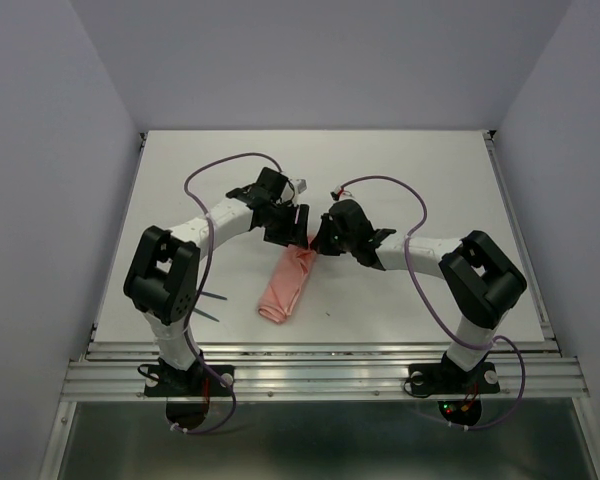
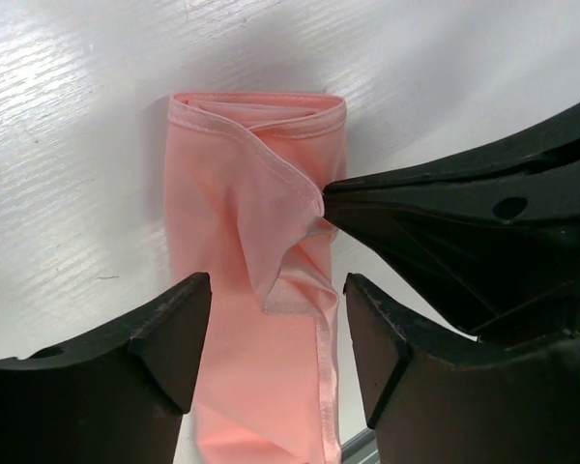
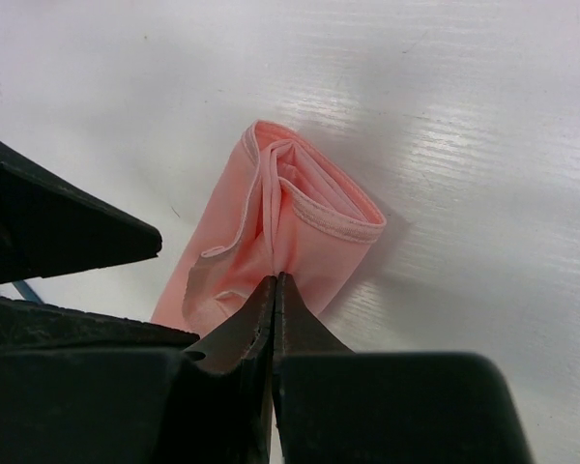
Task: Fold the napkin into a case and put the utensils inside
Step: Fold the 2/3-rectangle-folded napkin at the center of the board.
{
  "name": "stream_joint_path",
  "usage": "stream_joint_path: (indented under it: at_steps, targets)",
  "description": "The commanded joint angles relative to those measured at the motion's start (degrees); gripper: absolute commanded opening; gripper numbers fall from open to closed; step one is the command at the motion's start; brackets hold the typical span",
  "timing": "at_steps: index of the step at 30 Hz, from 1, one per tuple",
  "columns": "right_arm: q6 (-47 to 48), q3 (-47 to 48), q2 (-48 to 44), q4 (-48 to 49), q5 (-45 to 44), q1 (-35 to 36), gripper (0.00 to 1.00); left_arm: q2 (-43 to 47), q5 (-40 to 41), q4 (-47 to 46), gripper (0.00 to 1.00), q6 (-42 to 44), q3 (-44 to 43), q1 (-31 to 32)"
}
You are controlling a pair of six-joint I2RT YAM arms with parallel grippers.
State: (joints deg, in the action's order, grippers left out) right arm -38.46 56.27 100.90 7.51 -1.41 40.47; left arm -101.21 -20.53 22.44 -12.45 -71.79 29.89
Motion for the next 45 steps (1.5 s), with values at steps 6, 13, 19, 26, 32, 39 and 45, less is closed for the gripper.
stream_joint_path:
  at_steps: [6,13,19,26,32,39,45]
  targets:
    - [-0.5,-0.2,-2.3,2.8,0.1,-0.2,0.01,6.3,1.6,-4.4,0.2,-3.0,1.3,-2.0]
    - [-0.4,0.2,-1.9,2.8,0.2,-0.2,0.01,6.1,0.5,-8.5,0.08,-6.0,1.6,-2.6]
    - [-0.5,0.4,-1.7,2.8,0.4,-0.2,0.01,2.8,-2.5,-12.7,0.01,-8.3,1.0,-2.5]
    - [-0.5,0.8,-1.8,2.8,0.4,-0.2,0.01,-0.7,-3.1,-12.1,0.0,-7.9,1.9,-1.8]
    - [-0.4,0.9,-1.4,2.8,0.7,-0.2,0.01,-0.2,-1.2,-12.7,0.0,-8.5,4.4,-1.9]
    - [-0.6,1.0,-1.1,2.8,0.8,-0.2,0.01,-0.5,-4.5,-13.3,0.0,-7.8,5.5,-1.5]
    - [-0.7,1.3,-1.2,2.8,0.9,-0.2,0.01,-1.5,-7.9,-14.5,0.0,-8.1,6.0,-0.9]
